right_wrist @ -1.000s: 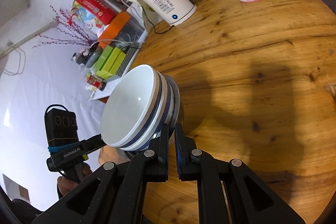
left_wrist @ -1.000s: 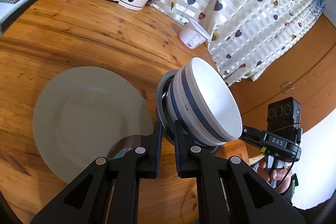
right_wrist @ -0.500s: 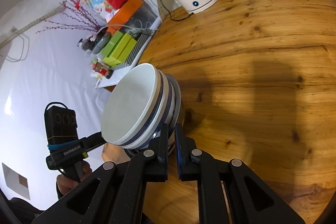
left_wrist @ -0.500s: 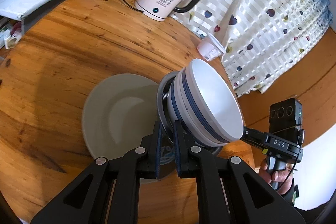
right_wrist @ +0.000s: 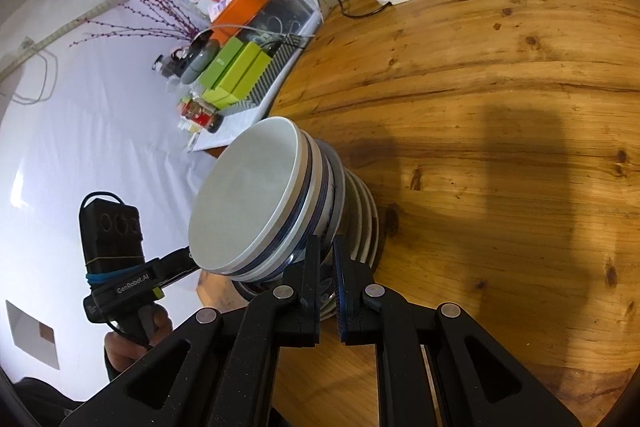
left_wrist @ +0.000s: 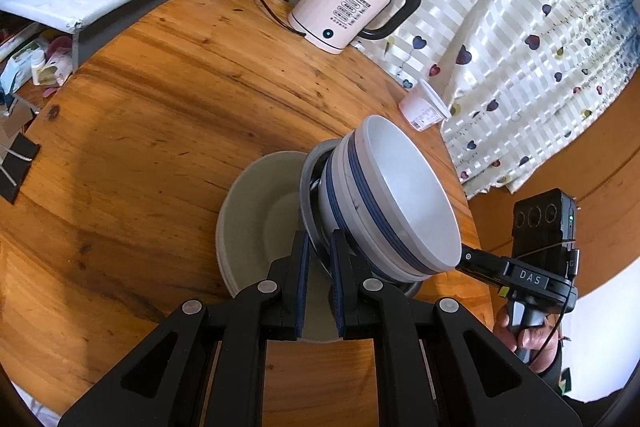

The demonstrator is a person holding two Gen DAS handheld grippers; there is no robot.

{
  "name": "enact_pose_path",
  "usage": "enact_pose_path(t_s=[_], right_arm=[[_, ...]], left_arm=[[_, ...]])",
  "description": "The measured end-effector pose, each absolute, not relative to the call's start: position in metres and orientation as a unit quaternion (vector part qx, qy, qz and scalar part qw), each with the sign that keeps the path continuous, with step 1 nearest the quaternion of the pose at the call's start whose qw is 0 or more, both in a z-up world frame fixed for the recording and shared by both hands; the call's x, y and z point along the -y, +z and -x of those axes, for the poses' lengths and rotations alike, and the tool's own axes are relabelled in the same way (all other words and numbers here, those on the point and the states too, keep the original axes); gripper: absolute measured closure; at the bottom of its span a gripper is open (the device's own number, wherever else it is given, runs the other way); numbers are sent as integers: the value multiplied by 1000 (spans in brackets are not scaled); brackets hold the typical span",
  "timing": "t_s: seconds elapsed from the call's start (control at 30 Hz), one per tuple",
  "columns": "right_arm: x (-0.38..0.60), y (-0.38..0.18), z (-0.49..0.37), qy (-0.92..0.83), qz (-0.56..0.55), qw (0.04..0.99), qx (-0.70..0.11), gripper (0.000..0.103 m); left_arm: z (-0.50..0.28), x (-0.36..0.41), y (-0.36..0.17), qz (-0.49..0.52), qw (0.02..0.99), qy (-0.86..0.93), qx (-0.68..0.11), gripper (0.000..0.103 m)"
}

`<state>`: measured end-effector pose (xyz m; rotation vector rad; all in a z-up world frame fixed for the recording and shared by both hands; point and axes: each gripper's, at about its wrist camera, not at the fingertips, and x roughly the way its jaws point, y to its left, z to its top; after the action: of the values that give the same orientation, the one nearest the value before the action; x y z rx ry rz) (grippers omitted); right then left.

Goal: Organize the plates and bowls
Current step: 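Lower the bowl stack onto the beige plate stack with both tools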

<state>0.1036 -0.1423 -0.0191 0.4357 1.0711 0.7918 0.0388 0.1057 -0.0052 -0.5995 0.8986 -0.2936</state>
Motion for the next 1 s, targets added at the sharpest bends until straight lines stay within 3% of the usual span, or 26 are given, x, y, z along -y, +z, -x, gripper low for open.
enact_pose_path(t_s=[1.0], right_arm=[[122, -23, -108, 372, -179, 759, -504, 95]], left_arm=[[-29, -118, -13, 295, 846, -117, -427, 94]])
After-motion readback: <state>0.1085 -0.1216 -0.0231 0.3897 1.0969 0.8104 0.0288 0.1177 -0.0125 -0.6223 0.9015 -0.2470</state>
